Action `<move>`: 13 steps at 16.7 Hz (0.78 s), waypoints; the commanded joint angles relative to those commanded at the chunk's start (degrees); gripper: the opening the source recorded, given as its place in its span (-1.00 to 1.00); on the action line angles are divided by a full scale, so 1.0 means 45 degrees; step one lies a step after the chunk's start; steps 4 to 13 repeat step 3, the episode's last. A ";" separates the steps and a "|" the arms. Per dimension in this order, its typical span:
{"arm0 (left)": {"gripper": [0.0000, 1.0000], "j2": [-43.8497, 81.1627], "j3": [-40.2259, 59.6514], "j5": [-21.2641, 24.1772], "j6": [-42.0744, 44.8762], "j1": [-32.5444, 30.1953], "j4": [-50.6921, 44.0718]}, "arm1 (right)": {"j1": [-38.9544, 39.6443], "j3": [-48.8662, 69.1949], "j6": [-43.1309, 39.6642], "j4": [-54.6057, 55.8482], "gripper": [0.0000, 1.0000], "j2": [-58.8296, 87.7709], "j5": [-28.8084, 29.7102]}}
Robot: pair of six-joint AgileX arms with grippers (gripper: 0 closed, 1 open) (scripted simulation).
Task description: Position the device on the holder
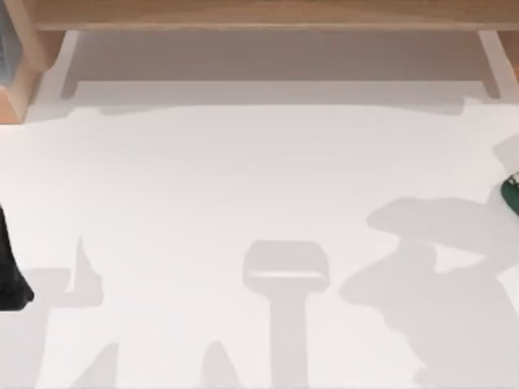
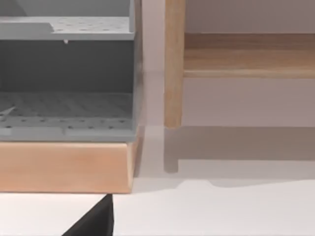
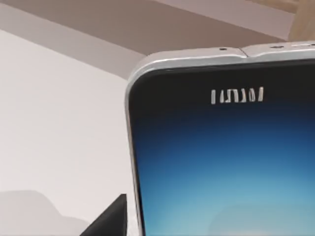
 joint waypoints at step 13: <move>1.00 0.0000 0.0000 0.0000 0.0000 0.0000 0.0000 | 0.0000 0.0000 0.0000 0.0000 1.00 0.0000 0.0000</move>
